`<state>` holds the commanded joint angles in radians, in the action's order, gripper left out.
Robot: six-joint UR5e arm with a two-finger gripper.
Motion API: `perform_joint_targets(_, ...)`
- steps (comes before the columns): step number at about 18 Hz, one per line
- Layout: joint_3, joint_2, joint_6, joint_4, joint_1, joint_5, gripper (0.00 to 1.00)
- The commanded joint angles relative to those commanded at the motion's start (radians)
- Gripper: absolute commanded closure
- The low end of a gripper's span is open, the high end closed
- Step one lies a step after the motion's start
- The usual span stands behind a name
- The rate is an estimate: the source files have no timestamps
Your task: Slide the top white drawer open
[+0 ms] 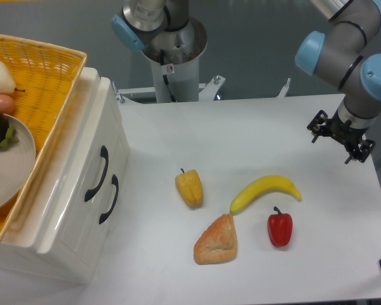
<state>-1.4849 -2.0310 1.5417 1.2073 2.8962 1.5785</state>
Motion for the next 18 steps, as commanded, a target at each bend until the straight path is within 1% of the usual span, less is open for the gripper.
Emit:
perform_joint_targets(5,-0.002,0.008,-0.008,0.002,-0.009,0.002,0.0)
perform_joint_targets(6,-0.003,0.006,-0.009,0.002,-0.021,0.002,0.0)
perform_joint_targets(9,-0.008,0.005,-0.047,0.002,-0.054,0.006,0.0)
perform_joint_targets(12,-0.018,0.015,-0.101,0.002,-0.063,-0.002,0.0)
perform_joint_targets(14,-0.021,0.025,-0.178,0.002,-0.087,-0.003,0.0)
perform_joint_targets(16,-0.038,0.037,-0.321,0.008,-0.133,0.001,0.0)
perform_joint_targets(18,-0.049,0.041,-0.411,0.011,-0.176,0.002,0.0)
